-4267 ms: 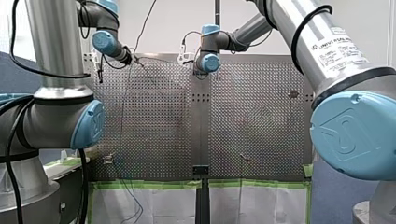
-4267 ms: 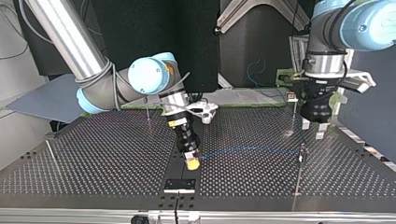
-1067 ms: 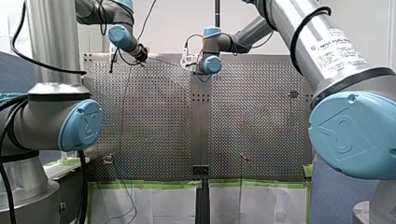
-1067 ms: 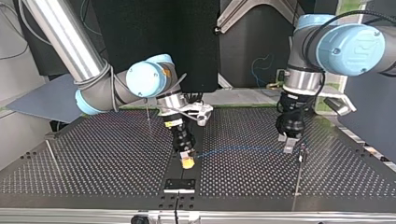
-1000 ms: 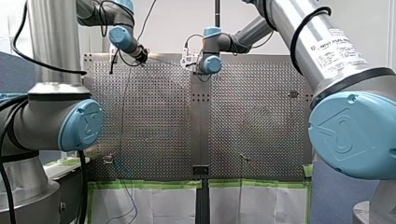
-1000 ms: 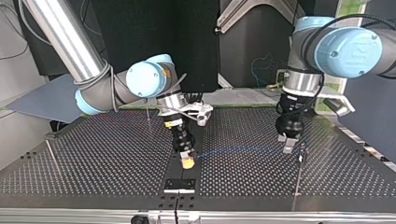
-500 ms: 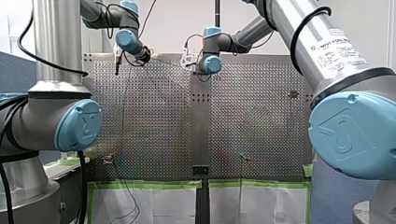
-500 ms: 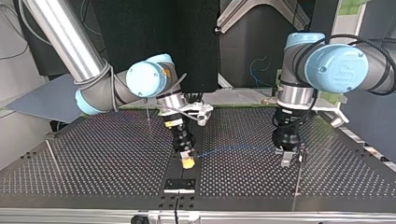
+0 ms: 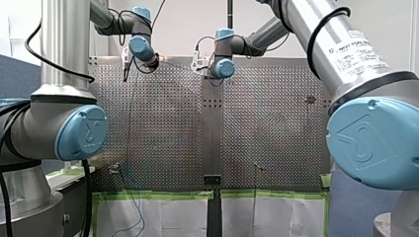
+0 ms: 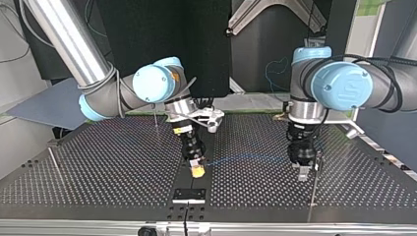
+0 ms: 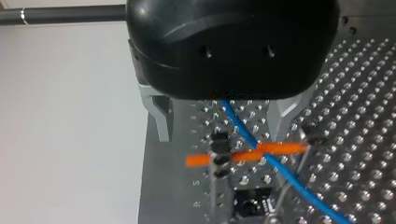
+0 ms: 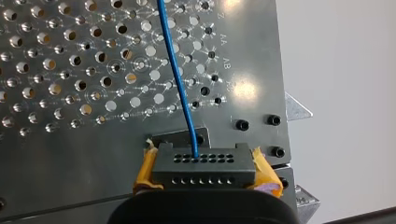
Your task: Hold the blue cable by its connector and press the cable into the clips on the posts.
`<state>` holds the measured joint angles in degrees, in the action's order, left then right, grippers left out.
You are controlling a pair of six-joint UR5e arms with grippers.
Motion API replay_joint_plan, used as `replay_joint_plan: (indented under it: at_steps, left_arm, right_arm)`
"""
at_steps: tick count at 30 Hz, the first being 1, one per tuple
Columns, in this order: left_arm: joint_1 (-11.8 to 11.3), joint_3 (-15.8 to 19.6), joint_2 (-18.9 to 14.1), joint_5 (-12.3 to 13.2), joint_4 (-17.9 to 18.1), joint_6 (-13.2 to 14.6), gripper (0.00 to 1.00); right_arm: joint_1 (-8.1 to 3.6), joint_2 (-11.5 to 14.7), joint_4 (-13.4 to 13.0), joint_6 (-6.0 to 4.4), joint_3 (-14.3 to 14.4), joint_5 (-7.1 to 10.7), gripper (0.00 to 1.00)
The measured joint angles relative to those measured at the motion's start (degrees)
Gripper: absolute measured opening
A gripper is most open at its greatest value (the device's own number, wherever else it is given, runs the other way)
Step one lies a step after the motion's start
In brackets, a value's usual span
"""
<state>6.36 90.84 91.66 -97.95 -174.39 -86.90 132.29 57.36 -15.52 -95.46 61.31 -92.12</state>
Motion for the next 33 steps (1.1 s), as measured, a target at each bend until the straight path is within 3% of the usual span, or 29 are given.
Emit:
replay_joint_plan:
  at_steps: [15,16,17,18,19,20,21,23,33]
  left_arm:
    - [0.0,-0.3,0.4,0.5,1.0,-1.2,1.0]
    - [0.0,-0.3,0.4,0.4,1.1,-1.4,0.91]
    - [0.0,-0.3,0.4,0.3,1.1,-1.5,0.7]
    - [0.0,-0.3,0.4,0.1,1.1,-1.7,0.7]
    - [0.0,-0.3,0.4,-0.1,1.2,-1.8,0.46]
    - [0.1,-0.3,0.4,-0.3,1.2,-1.8,0.31]
    - [0.1,-0.3,0.4,-0.6,1.3,-1.9,0.31]
    - [0.1,-0.2,0.4,-0.9,1.4,-1.9,0.0]
    - [0.4,-0.2,0.4,-1.4,1.6,-2.0,0.0]
  right_arm:
    - [-0.03,0.0,0.2,0.23,0.0,0.07,0.0]
    - [-0.03,0.0,0.2,0.24,0.1,0.06,0.0]
    - [-0.03,0.0,0.2,0.25,0.1,0.07,0.0]
    - [-0.03,0.0,0.2,0.25,0.1,0.07,0.0]
    - [-0.03,0.0,0.2,0.26,0.1,0.08,0.0]
    - [-0.02,-0.1,0.2,0.26,0.1,0.08,0.0]
    - [-0.02,-0.1,0.2,0.26,0.1,0.08,0.0]
    - [-0.02,-0.1,0.2,0.26,0.2,0.09,0.0]
    - [-0.03,-0.1,0.2,0.34,0.2,0.09,0.0]
